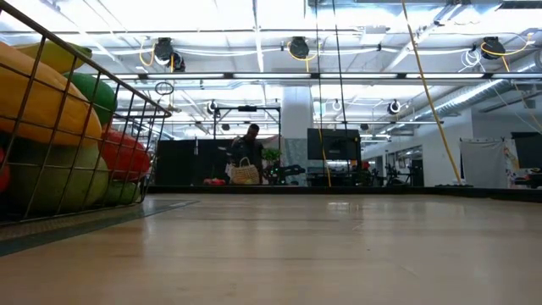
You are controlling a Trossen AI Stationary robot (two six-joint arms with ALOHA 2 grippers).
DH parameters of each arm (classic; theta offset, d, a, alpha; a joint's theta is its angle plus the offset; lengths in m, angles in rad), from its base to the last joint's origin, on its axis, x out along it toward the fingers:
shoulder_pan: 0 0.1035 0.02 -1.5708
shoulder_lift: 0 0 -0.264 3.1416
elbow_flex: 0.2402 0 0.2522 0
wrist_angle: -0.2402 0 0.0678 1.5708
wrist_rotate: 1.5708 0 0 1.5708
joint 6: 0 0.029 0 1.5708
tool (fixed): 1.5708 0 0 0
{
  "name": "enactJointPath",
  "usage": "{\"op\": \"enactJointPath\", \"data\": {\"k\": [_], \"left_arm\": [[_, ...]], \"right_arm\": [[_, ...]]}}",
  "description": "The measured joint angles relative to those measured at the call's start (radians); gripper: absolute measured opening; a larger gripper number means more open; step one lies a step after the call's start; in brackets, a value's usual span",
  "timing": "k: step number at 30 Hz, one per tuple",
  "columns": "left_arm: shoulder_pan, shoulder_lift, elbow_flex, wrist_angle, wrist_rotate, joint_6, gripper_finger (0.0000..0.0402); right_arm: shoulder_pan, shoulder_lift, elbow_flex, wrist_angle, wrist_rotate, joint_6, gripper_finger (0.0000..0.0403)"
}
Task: Build produce basket
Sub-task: Put the red grapes into the wire basket
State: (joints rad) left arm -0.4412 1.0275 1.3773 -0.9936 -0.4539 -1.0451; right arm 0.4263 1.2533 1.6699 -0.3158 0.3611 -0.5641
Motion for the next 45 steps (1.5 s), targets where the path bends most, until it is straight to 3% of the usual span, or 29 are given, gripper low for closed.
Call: {"op": "enactJointPath", "data": {"k": [13, 20, 24, 29, 36, 40, 45], "left_arm": [[0.005, 0.0, 0.0, 0.001, -0.054, 0.065, 0.0124], [0.005, 0.0, 0.0, 0.002, -0.054, 0.139, 0.0124], [0.005, 0.0, 0.0, 0.003, -0.054, 0.21, 0.0124], [0.005, 0.0, 0.0, 0.009, -0.045, 0.24, 0.0124], [0.0, 0.0, 0.0, 0.205, 0.056, 0.354, 0.0124], [-0.008, 0.0, 0.0, 0.342, 0.065, 0.434, 0.0124], [-0.005, 0.01, 0.001, 0.49, 0.064, 0.542, 0.0135]], "right_arm": [[-0.002, 0.02, 0.0, 0.043, 0.008, 0.207, 0.0002], [-0.002, 0.087, 0.0, 0.187, 0.012, 0.449, 0.0003], [-0.001, 0.141, 0.0, 0.263, 0.079, 0.592, 0.0003], [-0.01, 0.203, 0.0, 0.306, 0.167, 0.9, 0.0003], [-0.051, 0.281, 0.0, 0.293, 0.162, 1.206, 0.0003], [-0.086, 0.299, 0.0, 0.276, 0.161, 1.347, 0.0003], [-0.105, 0.299, 0.0, 0.251, 0.161, 1.416, 0.0004]]}}
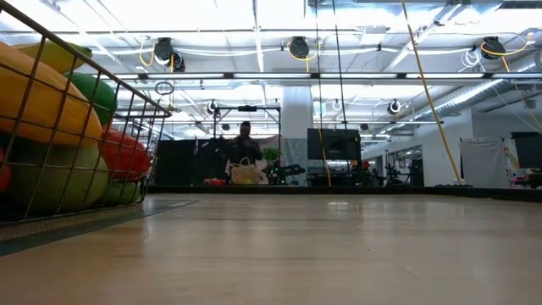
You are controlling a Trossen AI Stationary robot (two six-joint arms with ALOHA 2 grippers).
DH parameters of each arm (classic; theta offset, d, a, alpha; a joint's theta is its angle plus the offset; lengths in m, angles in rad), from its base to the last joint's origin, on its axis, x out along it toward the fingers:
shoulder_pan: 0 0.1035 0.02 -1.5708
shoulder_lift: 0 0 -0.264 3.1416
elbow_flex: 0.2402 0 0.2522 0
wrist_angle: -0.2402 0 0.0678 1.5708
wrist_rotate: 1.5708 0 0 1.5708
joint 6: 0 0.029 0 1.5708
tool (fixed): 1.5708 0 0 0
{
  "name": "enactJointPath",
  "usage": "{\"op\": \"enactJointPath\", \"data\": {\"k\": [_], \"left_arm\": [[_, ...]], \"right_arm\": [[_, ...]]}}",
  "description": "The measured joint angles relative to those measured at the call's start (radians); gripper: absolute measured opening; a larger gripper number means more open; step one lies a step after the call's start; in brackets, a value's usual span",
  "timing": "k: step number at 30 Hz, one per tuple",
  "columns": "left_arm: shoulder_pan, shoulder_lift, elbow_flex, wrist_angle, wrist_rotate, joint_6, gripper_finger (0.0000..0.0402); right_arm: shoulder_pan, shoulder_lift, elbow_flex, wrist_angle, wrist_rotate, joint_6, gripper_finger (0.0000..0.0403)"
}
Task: Build produce basket
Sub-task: Put the red grapes into the wire basket
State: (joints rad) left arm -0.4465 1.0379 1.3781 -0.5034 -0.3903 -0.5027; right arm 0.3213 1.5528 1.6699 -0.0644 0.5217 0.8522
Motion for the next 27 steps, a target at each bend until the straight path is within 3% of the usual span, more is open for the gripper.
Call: {"op": "enactJointPath", "data": {"k": [5, 10, 14, 20, 27], "left_arm": [[0.013, 0.051, 0.0, 0.121, -0.012, 0.072, 0.0194], [0.048, 0.154, 0.0, 0.278, -0.014, 0.099, 0.0264], [0.073, 0.227, 0.0, 0.361, -0.054, 0.09, 0.0292], [0.102, 0.28, 0.001, 0.412, -0.096, 0.098, 0.0284], [0.13, 0.283, 0.001, 0.394, -0.119, 0.076, 0.0222]], "right_arm": [[-0.018, 0.001, 0.0, -0.027, -0.003, 0.004, 0.0004], [-0.047, -0.001, 0.0, -0.032, -0.084, 0.05, 0.0004], [-0.07, 0.0, 0.0, -0.049, -0.111, 0.084, 0.0004], [-0.086, -0.004, 0.0, -0.063, -0.101, 0.109, 0.0004], [-0.088, -0.003, 0.0, -0.078, -0.097, 0.106, 0.0004]]}}
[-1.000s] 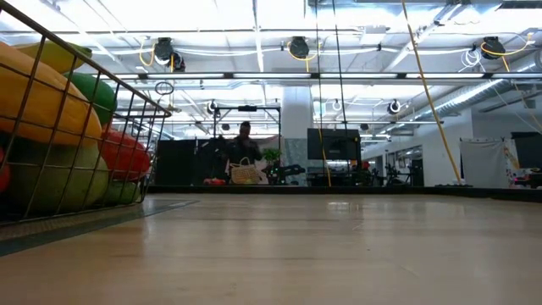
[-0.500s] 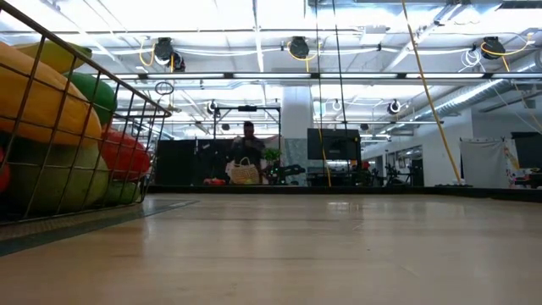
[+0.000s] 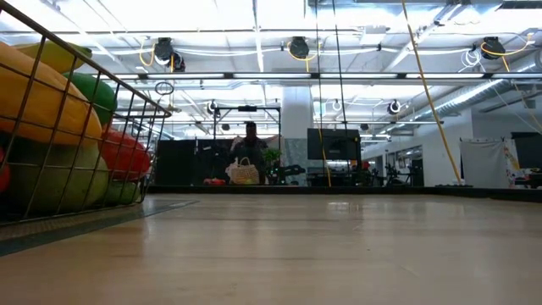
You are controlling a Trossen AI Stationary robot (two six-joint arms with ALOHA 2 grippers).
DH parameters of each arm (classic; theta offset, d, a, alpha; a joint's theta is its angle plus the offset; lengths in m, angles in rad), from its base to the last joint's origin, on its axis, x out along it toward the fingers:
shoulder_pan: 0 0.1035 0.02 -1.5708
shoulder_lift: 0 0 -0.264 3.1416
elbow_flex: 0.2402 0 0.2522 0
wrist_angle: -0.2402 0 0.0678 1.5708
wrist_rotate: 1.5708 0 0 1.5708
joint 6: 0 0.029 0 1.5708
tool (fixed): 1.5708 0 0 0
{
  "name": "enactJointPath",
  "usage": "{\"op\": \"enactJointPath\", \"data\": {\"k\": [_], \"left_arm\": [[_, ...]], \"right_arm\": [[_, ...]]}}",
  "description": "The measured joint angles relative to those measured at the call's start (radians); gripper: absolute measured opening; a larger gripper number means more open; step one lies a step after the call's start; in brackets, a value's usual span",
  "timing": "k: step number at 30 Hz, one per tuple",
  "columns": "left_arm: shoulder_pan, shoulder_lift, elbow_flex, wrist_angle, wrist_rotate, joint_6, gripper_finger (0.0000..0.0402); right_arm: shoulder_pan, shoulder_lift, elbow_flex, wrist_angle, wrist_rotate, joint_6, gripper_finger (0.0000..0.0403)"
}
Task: Build produce basket
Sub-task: Put the red grapes into the wire basket
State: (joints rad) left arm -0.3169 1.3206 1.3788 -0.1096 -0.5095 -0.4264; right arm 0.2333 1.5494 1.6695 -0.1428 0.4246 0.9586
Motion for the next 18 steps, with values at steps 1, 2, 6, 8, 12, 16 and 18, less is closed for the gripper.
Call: {"op": "enactJointPath", "data": {"k": [1, 2, 6, 8, 12, 16, 18], "left_arm": [[0.002, 0.0, 0.0, -0.004, 0.0, 0.005, 0.0213], [0.005, 0.0, 0.0, -0.009, 0.0, 0.007, 0.0204], [0.016, 0.0, 0.0, -0.048, 0.005, -0.024, 0.0176], [0.017, 0.0, 0.0, -0.061, 0.002, -0.038, 0.0167], [0.015, -0.006, 0.0, -0.063, -0.006, -0.044, 0.0156], [0.013, -0.012, 0.0, -0.064, -0.008, -0.046, 0.0152], [0.009, -0.025, 0.0, -0.067, -0.008, -0.053, 0.0152]], "right_arm": [[0.0, 0.0, 0.0, -0.004, -0.002, 0.0, 0.0004], [0.0, 0.0, 0.0, -0.004, -0.006, 0.0, 0.0004], [0.0, 0.002, 0.0, -0.007, -0.015, -0.002, 0.0004], [0.0, 0.003, -0.001, -0.009, -0.022, -0.002, 0.0004], [0.002, 0.002, -0.001, -0.007, -0.025, -0.001, 0.0004], [0.002, 0.003, -0.001, -0.004, -0.029, -0.001, 0.0004], [0.002, 0.003, -0.001, 0.006, -0.033, -0.001, 0.0004]]}}
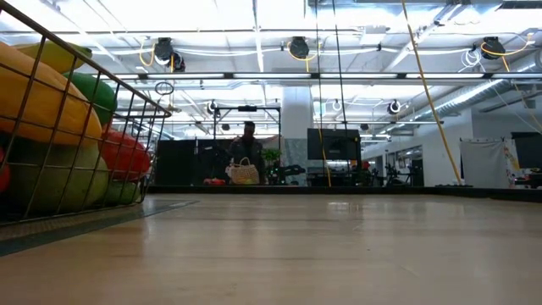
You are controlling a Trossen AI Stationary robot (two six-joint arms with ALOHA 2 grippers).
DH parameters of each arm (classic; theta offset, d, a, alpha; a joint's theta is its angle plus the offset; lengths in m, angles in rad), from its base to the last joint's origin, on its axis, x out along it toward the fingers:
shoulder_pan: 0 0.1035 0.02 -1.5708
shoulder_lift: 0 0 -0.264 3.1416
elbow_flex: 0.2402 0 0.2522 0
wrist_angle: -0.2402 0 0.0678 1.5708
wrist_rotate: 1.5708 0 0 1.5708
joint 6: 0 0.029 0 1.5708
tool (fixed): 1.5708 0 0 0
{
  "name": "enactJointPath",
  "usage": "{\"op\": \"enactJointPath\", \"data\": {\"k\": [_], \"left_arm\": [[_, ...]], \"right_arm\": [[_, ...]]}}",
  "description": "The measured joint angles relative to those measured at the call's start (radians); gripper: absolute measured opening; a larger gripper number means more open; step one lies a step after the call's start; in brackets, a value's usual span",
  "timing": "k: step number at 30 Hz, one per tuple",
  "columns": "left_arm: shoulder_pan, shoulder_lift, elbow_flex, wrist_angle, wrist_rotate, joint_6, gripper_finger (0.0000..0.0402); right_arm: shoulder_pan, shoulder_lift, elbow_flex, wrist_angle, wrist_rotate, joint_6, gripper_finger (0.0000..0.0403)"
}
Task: Build produce basket
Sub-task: Put the red grapes into the wire basket
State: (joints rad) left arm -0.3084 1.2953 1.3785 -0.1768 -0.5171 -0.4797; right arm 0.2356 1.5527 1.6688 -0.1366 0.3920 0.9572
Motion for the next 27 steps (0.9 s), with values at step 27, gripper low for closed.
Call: {"op": "enactJointPath", "data": {"k": [27], "left_arm": [[0.044, -0.004, -0.001, -0.065, 0.229, -0.006, 0.0186]], "right_arm": [[0.01, 0.0, 0.0, 0.031, 0.026, -0.031, 0.0004]]}}
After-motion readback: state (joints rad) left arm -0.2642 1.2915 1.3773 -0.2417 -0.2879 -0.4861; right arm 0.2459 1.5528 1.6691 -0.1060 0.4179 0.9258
